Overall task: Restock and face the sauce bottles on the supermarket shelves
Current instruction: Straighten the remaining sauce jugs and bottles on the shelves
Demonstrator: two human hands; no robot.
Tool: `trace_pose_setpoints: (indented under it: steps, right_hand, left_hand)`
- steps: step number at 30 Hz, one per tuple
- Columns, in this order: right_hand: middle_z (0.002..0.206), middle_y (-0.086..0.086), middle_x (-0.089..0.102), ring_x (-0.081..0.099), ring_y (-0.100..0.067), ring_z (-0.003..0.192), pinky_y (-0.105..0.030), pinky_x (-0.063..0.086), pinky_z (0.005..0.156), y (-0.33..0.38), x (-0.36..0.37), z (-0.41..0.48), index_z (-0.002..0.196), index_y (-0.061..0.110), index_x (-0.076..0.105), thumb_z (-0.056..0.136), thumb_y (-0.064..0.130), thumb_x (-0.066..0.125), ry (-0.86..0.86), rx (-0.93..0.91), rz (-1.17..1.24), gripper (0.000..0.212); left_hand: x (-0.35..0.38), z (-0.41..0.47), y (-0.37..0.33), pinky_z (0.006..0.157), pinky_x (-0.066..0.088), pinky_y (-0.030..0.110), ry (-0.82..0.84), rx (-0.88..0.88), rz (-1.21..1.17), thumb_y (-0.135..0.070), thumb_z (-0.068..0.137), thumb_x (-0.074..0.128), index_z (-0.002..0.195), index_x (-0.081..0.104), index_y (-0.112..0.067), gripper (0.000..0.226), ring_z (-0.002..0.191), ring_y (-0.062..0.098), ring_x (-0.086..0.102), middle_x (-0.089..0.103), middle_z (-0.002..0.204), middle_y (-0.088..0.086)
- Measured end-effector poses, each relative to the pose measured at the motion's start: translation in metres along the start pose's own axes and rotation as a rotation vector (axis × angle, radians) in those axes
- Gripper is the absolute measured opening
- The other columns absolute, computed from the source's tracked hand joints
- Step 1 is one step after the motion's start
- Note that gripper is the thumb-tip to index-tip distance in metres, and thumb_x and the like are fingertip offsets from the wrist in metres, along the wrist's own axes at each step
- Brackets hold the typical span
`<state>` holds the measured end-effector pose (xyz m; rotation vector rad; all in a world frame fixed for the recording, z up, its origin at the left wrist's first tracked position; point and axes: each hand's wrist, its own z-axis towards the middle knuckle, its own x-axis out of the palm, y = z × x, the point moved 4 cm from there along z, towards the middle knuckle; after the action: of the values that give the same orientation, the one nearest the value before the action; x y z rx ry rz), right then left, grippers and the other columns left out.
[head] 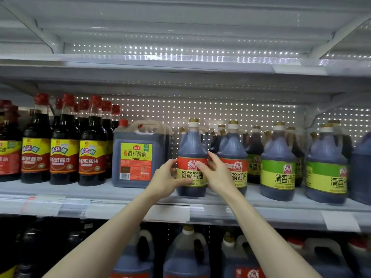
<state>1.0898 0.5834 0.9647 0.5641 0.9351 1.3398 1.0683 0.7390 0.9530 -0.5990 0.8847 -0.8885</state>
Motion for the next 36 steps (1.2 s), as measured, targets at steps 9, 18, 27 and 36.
trace_pose_setpoints:
  steps: [9, 18, 27, 36]
  right_hand:
    - [0.136, -0.003, 0.054, 0.051, -0.010, 0.109, -0.036, 0.049, 0.097, -0.009, 0.004, 0.012, 0.147, 0.023, 0.033, 0.097, 0.027, 0.055, -0.015, -0.020, -0.034, 0.055]
    - [0.139, -0.002, 0.052, 0.053, -0.019, 0.121, -0.038, 0.047, 0.100, -0.023, 0.010, 0.026, 0.151, 0.026, 0.028, 0.097, 0.033, 0.053, -0.014, 0.020, -0.073, 0.060]
    - [0.138, -0.002, 0.053, 0.054, -0.022, 0.121, -0.041, 0.049, 0.099, -0.031, 0.015, 0.036, 0.151, 0.029, 0.026, 0.098, 0.038, 0.048, -0.017, 0.056, -0.126, 0.058]
    - [0.139, -0.004, 0.052, 0.054, -0.022, 0.121, -0.045, 0.048, 0.101, -0.037, 0.021, 0.043, 0.152, 0.026, 0.022, 0.099, 0.037, 0.046, -0.024, 0.081, -0.103, 0.059]
  left_hand:
    - [0.002, 0.014, 0.004, 0.076, 0.052, 0.020, 0.013, -0.008, 0.052, -0.018, 0.073, 0.082, 0.130, 0.045, -0.010, 0.068, 0.081, -0.001, 0.058, 0.058, 0.094, -0.010]
    - [0.004, 0.024, 0.010, 0.075, 0.051, 0.019, 0.018, -0.016, 0.053, -0.018, 0.075, 0.080, 0.129, 0.044, -0.012, 0.065, 0.079, -0.002, 0.056, 0.055, 0.092, -0.012]
    - [0.007, 0.033, 0.016, 0.067, 0.051, 0.015, 0.017, -0.027, 0.022, -0.016, 0.076, 0.080, 0.127, 0.044, -0.011, 0.062, 0.084, 0.005, 0.057, 0.056, 0.102, -0.005]
    - [0.008, 0.037, 0.019, 0.072, 0.050, 0.017, 0.023, -0.032, 0.016, -0.016, 0.077, 0.078, 0.129, 0.042, -0.011, 0.063, 0.093, 0.009, 0.057, 0.058, 0.113, 0.000]
